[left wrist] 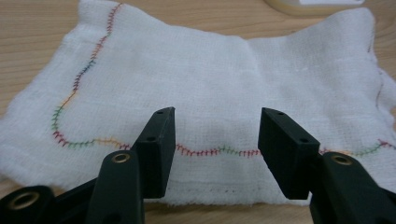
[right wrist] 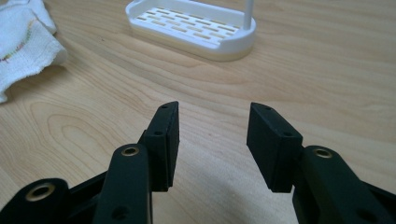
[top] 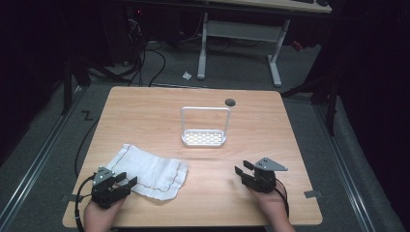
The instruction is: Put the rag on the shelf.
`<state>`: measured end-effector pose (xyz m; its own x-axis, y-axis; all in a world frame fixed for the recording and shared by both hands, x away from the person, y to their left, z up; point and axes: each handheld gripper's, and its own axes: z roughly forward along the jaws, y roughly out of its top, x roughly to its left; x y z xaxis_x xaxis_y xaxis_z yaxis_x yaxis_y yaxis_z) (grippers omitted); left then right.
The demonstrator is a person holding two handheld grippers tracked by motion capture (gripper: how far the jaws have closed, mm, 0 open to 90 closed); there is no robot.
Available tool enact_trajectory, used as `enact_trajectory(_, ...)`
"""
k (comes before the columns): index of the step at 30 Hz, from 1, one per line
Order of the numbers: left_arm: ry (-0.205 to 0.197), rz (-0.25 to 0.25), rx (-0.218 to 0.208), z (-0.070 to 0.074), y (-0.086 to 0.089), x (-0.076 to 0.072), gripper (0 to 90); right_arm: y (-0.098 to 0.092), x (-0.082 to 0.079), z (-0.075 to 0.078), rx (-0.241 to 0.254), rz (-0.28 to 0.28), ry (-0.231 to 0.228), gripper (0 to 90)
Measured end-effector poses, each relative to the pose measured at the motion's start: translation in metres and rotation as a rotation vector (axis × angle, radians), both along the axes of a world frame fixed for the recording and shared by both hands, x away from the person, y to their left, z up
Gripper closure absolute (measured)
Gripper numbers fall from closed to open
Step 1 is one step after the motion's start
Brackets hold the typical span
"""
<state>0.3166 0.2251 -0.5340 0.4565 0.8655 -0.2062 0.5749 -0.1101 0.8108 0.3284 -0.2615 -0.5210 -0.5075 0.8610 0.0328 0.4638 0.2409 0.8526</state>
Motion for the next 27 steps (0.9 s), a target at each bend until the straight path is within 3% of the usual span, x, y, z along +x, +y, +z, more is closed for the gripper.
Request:
enact_trajectory(5, -0.042, -0.028, 0.032, 0.006, -0.003, -0.009, 45.1, 0.005, -0.001, -0.003, -0.043, 0.037, 0.003, 54.4)
enact_trajectory(7, -0.049, -0.025, 0.003, 0.008, 0.001, -0.009, 44.9, 0.007, -0.002, -0.004, -0.049, 0.037, 0.008, 54.4)
enact_trajectory(9, -0.034, -0.034, -0.021, 0.007, 0.003, -0.007, 44.9, 0.009, -0.002, -0.003, -0.050, 0.038, 0.003, 54.4)
enact_trajectory(13, -0.019, -0.062, 0.029, 0.005, -0.005, -0.007, 46.6, 0.011, -0.002, -0.004, -0.060, 0.043, 0.004, 54.6)
enact_trajectory(15, -0.002, -0.073, 0.039, 0.004, -0.009, -0.007, 54.8, 0.013, -0.001, -0.007, -0.071, 0.054, 0.013, 55.0)
enact_trajectory(18, 0.011, -0.079, 0.060, 0.003, -0.013, -0.006, 59.2, 0.015, 0.000, -0.008, -0.069, 0.060, 0.023, 55.5)
enact_trajectory(20, 0.021, -0.065, 0.047, 0.003, -0.012, -0.006, 64.2, 0.019, 0.000, -0.009, -0.071, 0.075, 0.026, 55.9)
enact_trajectory(23, 0.051, -0.054, 0.027, 0.000, -0.010, -0.007, 68.8, 0.028, -0.001, -0.007, -0.062, 0.098, 0.020, 57.0)
enact_trajectory(27, 0.077, -0.058, 0.046, -0.002, -0.012, -0.006, 73.1, 0.053, -0.001, -0.001, -0.036, 0.161, 0.015, 61.6)
